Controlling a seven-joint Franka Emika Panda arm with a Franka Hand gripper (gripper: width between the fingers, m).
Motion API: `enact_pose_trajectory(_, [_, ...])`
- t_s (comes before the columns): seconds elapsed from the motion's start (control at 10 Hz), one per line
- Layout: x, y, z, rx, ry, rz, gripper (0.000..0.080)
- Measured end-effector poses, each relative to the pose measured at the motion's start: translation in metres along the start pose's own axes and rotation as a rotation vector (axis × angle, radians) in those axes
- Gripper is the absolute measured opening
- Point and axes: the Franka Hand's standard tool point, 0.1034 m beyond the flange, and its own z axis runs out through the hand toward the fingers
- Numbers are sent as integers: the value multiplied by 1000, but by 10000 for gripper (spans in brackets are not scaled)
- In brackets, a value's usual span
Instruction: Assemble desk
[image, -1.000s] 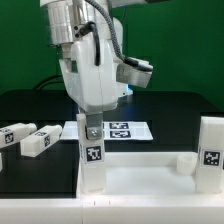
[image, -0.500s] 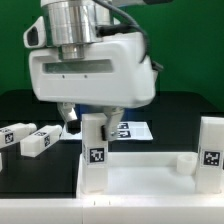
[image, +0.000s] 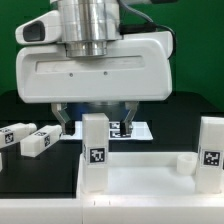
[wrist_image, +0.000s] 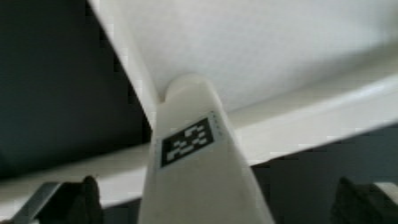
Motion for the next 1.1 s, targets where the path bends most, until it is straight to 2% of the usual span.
enact_pose_trajectory(0.1, [0,-1,0,0,0,-8,649])
enact_pose_trajectory(0.2, [0,-1,0,0,0,36,566])
enact_pose_trajectory(0.3, [0,0,0,-2,0,31,407])
enact_pose_trajectory(0.4, [0,-1,0,1,1,78,407])
enact_pose_trajectory(0.5, [0,1,0,-2,2,172,288])
enact_pose_trajectory(0.7, [1,1,0,-4,6,339,288])
enact_pose_trajectory(1.0, [2,0,1,-22,6,928,288])
enact_pose_trajectory(1.1, [3,1,2,-18,3,1149,288])
